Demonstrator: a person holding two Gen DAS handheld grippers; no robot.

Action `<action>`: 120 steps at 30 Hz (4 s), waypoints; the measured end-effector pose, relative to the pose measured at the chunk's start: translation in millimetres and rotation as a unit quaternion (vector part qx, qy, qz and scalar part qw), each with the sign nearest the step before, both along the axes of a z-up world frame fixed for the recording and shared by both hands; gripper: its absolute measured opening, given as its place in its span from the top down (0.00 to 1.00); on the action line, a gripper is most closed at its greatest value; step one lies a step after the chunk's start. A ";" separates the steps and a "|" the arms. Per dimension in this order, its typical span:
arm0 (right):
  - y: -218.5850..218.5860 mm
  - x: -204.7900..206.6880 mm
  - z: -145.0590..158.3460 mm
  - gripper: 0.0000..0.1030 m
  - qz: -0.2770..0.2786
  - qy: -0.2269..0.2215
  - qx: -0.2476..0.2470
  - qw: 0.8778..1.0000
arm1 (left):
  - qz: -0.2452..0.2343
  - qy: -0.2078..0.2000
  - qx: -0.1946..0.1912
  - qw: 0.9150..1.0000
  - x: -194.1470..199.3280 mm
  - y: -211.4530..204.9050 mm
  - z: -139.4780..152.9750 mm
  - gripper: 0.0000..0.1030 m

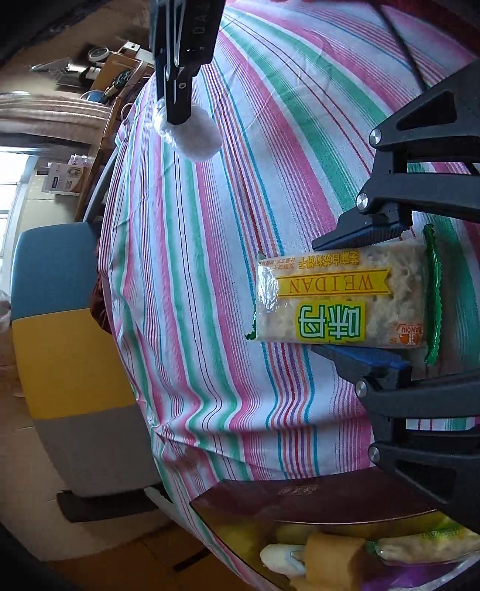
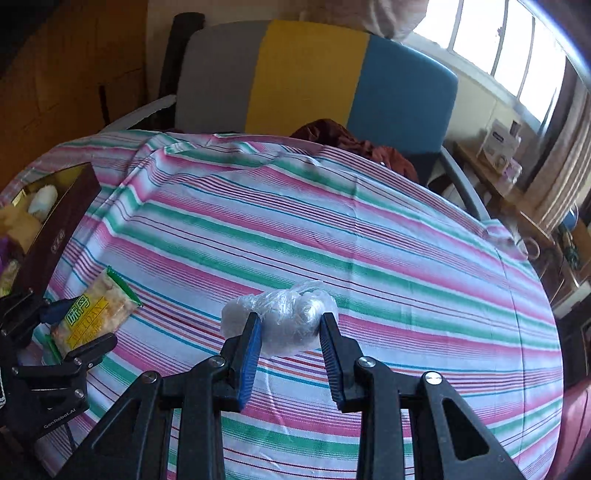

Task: Organize objects
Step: 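Carry the WEIDAN cracker packet into the gold tray and lower it with the left tool, then lower the white ball into the tray with the right tool while the left tool releases the packet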

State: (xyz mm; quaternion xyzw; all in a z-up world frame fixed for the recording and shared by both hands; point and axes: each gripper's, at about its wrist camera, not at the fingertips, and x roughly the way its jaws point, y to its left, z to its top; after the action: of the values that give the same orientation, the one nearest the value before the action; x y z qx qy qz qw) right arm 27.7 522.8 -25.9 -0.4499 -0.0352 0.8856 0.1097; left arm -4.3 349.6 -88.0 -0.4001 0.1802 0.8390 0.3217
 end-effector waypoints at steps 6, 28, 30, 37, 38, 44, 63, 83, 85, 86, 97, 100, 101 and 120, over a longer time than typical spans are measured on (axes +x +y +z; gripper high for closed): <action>-8.4 -0.5 0.1 0.70 0.010 0.004 0.028 1.000 | 0.003 -0.004 0.013 1.000 -2.7 -3.1 -1.6 0.53; -17.8 4.2 11.6 0.70 0.019 0.035 0.061 0.997 | 0.009 -0.006 0.019 1.000 -3.0 -4.0 -3.3 0.53; -18.1 3.9 10.9 0.70 0.019 0.034 0.062 0.997 | 0.007 -0.005 0.018 1.000 -3.3 -3.9 -3.3 0.54; -18.5 4.2 11.9 0.70 0.017 0.039 0.064 0.997 | 0.004 -0.002 0.017 1.000 -2.8 -4.3 -3.7 0.54; -18.5 4.1 11.9 0.70 0.017 0.039 0.065 0.997 | 0.004 -0.002 0.017 1.000 -2.8 -4.3 -3.8 0.54; -16.8 3.3 11.4 0.70 0.013 0.038 0.066 0.997 | 0.005 -0.004 0.012 1.000 -1.4 -6.0 -1.0 0.54; 9.7 -6.7 -15.6 0.70 -0.044 -0.025 0.056 0.997 | 0.056 0.078 0.056 0.994 1.8 -88.2 92.2 0.54; 21.2 -6.2 -3.8 0.70 -0.114 -0.041 -0.004 0.993 | 0.180 0.084 0.062 0.978 -27.2 -226.1 94.3 0.54; 10.9 -6.4 1.4 0.70 -0.111 -0.033 -0.016 0.993 | 0.186 0.082 0.061 0.977 -28.2 -233.6 91.4 0.54; 5.3 -6.8 3.8 0.70 -0.108 -0.028 -0.026 0.993 | 0.189 0.082 0.060 0.977 -28.6 -235.6 90.1 0.54; -96.4 -29.9 38.0 0.70 -0.007 0.027 -0.114 0.993 | 0.211 0.071 0.042 0.974 -41.8 -255.4 68.9 0.54; -121.0 -39.5 48.1 0.70 0.021 0.038 -0.134 0.990 | 0.214 0.065 0.034 0.974 -47.0 -259.0 60.4 0.54; -128.7 -43.4 50.4 0.70 0.030 0.040 -0.143 0.988 | 0.214 0.064 0.032 0.974 -48.2 -259.4 57.9 0.54; -263.4 -127.9 21.0 0.70 0.157 -0.022 -0.198 0.967 | 0.225 0.043 0.034 0.973 -60.7 -277.2 30.2 0.47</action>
State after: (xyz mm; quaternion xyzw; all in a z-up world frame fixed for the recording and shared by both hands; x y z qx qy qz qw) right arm -100.2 259.5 -5.0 -0.4710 0.0688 0.8709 -0.1227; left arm -65.0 72.4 -57.7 -0.3827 0.0705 0.9119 0.1304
